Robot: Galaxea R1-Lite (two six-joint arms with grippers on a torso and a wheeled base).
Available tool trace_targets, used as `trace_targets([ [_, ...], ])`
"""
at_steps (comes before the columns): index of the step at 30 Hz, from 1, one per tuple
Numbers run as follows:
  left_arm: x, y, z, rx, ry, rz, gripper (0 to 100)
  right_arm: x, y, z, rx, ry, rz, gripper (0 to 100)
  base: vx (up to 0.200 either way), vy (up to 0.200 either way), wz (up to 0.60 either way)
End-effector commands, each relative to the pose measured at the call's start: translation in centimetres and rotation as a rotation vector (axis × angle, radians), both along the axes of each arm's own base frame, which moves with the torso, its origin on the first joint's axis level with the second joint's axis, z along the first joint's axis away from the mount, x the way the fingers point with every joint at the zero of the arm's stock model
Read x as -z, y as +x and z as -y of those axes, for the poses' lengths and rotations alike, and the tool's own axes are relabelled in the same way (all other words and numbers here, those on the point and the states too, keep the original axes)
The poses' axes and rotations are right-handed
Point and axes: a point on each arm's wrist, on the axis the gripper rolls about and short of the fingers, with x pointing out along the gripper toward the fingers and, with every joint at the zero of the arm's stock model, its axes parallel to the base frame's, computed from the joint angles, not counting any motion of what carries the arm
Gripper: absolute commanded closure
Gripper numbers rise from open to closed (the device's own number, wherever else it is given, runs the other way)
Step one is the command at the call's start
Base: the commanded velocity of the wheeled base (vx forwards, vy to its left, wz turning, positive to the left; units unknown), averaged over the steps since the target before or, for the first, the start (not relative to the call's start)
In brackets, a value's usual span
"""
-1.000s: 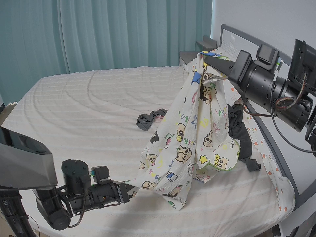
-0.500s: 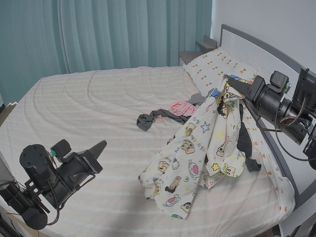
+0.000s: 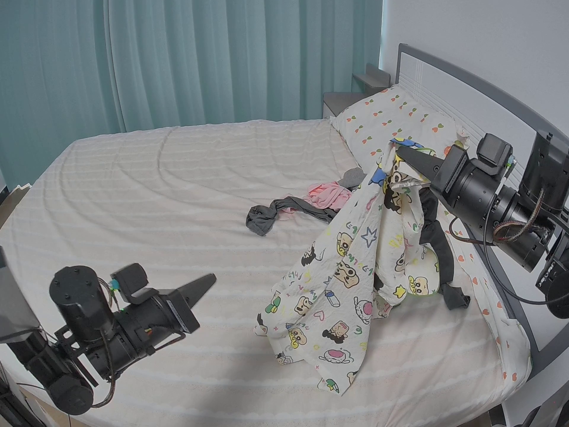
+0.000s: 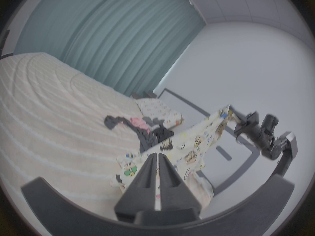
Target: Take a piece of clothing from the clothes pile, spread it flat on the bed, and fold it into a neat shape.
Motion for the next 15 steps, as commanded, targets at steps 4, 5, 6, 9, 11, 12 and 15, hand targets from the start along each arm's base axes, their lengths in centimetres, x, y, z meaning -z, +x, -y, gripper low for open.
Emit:
trace_targets([
  [4, 7.8, 2.0, 1.8, 0.107, 0.204, -0.191, 0, -4.4, -1.9, -1.7, -0.095, 0.031, 0.067, 100, 0.0, 0.0, 0.0],
  [5, 8.3, 2.0, 1.9, 0.118, 0.21, -0.208, 0, -4.7, -1.8, -1.8, -0.098, 0.032, 0.068, 100, 0.0, 0.0, 0.0],
  [6, 8.5, 2.0, 2.0, 0.132, 0.211, -0.216, 0, -4.8, -1.8, -2.0, -0.1, 0.032, 0.068, 100, 0.0, 0.0, 0.0],
  [9, 9.5, 1.5, 2.1, 0.205, 0.206, -0.268, 0, -5.7, -1.6, -2.4, -0.109, 0.037, 0.074, 100, 0.0, 0.0, 0.0],
  [11, 9.8, 1.4, 2.1, 0.22, 0.209, -0.281, 0, -6.0, -1.6, -2.5, -0.109, 0.042, 0.08, 100, 0.0, 0.0, 0.0],
  [12, 10.4, 1.1, 2.4, 0.242, 0.221, -0.306, 0, -6.5, -1.2, -2.8, -0.106, 0.047, 0.086, 100, 0.0, 0.0, 0.0],
  [15, 10.9, 1.1, 2.5, 0.244, 0.229, -0.32, 0, -6.8, -0.9, -3.0, -0.098, 0.052, 0.091, 100, 0.0, 0.0, 0.0],
])
